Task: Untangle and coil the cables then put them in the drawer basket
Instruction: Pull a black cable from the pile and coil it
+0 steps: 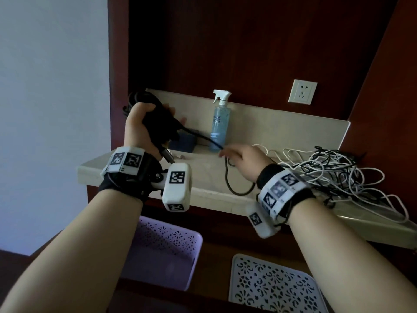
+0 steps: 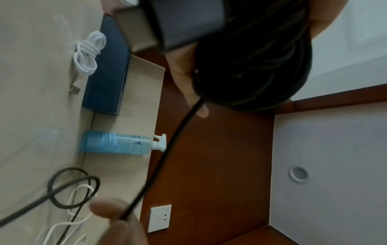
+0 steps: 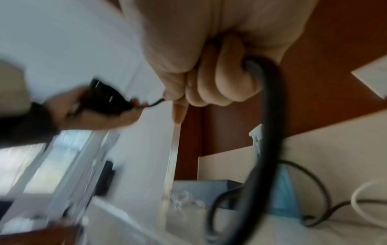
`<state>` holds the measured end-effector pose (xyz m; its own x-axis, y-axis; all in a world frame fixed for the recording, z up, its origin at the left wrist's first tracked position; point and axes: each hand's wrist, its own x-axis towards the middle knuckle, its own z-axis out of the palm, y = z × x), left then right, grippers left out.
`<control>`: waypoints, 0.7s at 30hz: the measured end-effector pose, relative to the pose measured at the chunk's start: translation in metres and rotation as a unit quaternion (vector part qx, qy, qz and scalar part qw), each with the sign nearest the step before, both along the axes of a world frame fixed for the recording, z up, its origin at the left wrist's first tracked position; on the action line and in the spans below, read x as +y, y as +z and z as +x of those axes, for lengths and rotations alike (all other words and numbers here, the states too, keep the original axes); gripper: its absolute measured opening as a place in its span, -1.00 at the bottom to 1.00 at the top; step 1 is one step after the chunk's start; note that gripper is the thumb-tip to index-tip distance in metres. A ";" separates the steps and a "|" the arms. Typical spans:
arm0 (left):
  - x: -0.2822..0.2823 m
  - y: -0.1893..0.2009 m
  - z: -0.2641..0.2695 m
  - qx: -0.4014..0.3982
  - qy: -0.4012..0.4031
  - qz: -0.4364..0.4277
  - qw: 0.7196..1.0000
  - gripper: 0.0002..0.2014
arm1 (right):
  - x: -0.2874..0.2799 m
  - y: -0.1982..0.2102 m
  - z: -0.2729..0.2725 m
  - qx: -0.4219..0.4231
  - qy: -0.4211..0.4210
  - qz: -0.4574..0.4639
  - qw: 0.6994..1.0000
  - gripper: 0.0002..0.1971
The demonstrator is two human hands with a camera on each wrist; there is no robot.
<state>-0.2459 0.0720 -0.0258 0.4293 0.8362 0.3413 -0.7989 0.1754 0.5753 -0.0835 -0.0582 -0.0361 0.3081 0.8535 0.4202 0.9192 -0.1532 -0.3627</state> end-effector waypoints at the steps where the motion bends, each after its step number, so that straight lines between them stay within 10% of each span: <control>1: 0.002 0.000 0.001 -0.010 0.001 -0.010 1.000 -0.81 | -0.001 -0.003 0.000 -0.024 0.001 -0.035 0.999 -0.71; 11: 0.051 -0.014 0.000 0.157 0.224 -0.021 0.962 -0.08 | -0.024 0.011 0.003 -0.086 0.003 -0.013 0.996 -0.76; 16: 0.035 -0.016 0.014 0.267 0.237 0.126 0.926 -0.37 | -0.022 0.031 -0.018 -0.211 0.096 0.130 0.964 -0.77; 21: 0.012 -0.021 0.017 0.287 0.116 0.226 0.924 -0.21 | -0.018 0.054 -0.021 -0.230 0.146 0.217 0.937 -0.69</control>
<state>-0.2294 0.0839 -0.0465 0.4747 0.7566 0.4497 -0.3263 -0.3233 0.8883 -0.1042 -0.0757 0.0180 -0.2105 0.5909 0.7788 0.9736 0.1986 0.1124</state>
